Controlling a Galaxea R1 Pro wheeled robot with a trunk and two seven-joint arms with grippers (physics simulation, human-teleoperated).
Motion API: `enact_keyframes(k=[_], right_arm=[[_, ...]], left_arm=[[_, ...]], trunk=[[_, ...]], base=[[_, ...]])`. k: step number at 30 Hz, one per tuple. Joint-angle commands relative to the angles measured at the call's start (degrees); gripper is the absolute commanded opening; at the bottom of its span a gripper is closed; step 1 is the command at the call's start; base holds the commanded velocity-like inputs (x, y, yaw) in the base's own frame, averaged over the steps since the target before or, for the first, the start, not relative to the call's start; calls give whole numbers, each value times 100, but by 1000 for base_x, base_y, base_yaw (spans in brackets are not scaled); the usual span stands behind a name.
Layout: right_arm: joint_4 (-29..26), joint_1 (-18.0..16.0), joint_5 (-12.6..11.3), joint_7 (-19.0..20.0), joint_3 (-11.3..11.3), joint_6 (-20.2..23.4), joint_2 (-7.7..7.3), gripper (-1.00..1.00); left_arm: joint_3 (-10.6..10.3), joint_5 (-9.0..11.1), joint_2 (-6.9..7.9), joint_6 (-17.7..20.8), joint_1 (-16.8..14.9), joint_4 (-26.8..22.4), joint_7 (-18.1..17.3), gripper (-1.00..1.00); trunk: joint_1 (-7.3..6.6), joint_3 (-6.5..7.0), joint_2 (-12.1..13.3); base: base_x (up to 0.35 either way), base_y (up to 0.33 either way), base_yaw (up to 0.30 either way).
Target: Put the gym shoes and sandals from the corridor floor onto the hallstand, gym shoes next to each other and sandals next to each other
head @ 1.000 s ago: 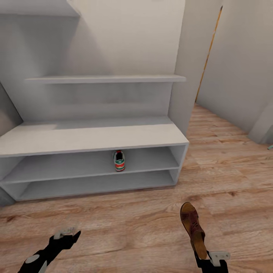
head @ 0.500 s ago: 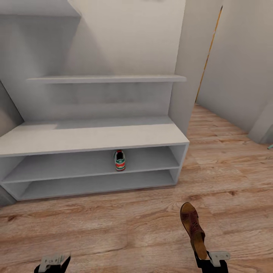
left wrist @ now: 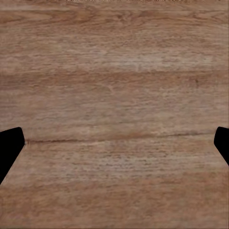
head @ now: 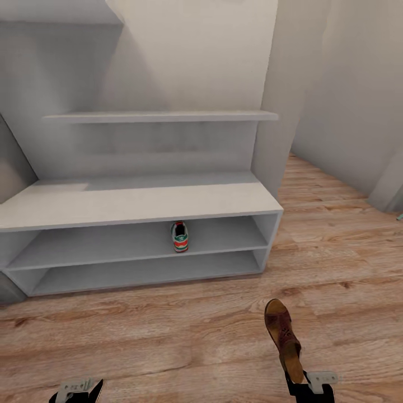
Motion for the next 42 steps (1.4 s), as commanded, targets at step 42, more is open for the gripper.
enact_keyframes(k=[42], right_arm=[[5,-1,25,43,-48,-13,1,-100]], left_arm=[[22,14,11,-2,13,9,-318,100]], trunk=[[-1,-4,-2]], base=[[-41,302,0]])
